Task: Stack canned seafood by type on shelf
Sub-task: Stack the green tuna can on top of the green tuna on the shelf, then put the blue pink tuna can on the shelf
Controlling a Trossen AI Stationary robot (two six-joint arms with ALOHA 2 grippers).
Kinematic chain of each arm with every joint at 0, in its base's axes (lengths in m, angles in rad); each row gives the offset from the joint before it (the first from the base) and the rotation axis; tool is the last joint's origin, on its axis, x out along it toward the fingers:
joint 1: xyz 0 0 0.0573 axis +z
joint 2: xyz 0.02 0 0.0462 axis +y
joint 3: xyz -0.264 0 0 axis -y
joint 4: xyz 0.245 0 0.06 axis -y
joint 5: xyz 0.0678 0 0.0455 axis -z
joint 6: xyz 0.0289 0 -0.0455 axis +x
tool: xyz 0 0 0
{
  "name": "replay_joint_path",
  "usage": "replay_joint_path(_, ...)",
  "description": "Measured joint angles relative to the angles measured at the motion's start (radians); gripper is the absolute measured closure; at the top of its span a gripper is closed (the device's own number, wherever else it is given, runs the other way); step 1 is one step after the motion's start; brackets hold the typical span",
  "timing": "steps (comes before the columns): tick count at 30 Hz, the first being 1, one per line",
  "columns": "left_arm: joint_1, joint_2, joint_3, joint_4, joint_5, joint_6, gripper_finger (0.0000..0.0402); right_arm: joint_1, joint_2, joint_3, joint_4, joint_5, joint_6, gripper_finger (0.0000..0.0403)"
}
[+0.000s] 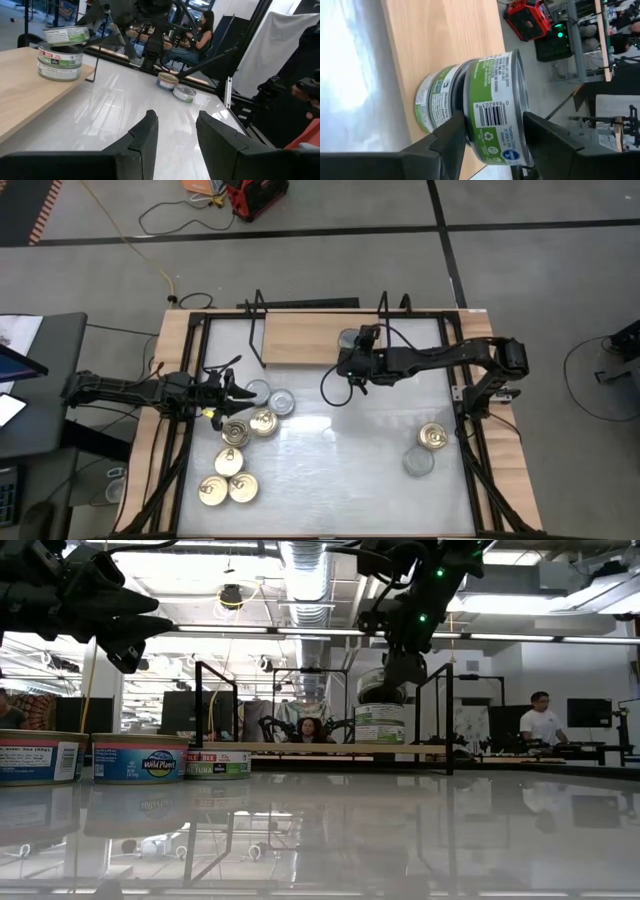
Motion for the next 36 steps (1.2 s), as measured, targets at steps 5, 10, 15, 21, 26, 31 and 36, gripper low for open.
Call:
replay_joint_path(5, 0.000, 0.000, 0.000, 0.000, 0.019, 0.000, 0.0276, -0.012, -0.001, 0.000, 0.004, -0.057, -0.001, 0.0172)
replay_joint_path(10, 0.000, 0.000, 0.000, 0.000, 0.018, 0.000, 0.0276, -0.018, -0.001, 0.000, 0.004, -0.061, -0.006, 0.0172)
replay_joint_path(15, 0.000, 0.000, 0.000, -0.006, 0.019, 0.005, 0.0276, 0.026, -0.003, 0.000, 0.002, -0.061, 0.005, 0.0172)
replay_joint_path(21, 0.000, 0.000, 0.001, -0.010, 0.047, 0.005, 0.0276, 0.142, -0.078, 0.028, -0.169, -0.118, 0.219, 0.0172)
replay_joint_path(26, 0.000, 0.000, 0.002, -0.028, 0.029, 0.024, 0.0276, 0.234, -0.139, 0.042, -0.458, -0.453, 0.546, 0.0177)
replay_joint_path(31, 0.000, 0.000, 0.002, -0.025, -0.011, 0.016, 0.0276, 0.316, -0.147, -0.011, -0.644, -0.754, 0.811, 0.0199)
replay_joint_path(36, 0.000, 0.000, 0.002, -0.024, -0.013, -0.008, 0.0276, 0.409, -0.146, -0.090, -0.658, -0.923, 0.906, 0.0225)
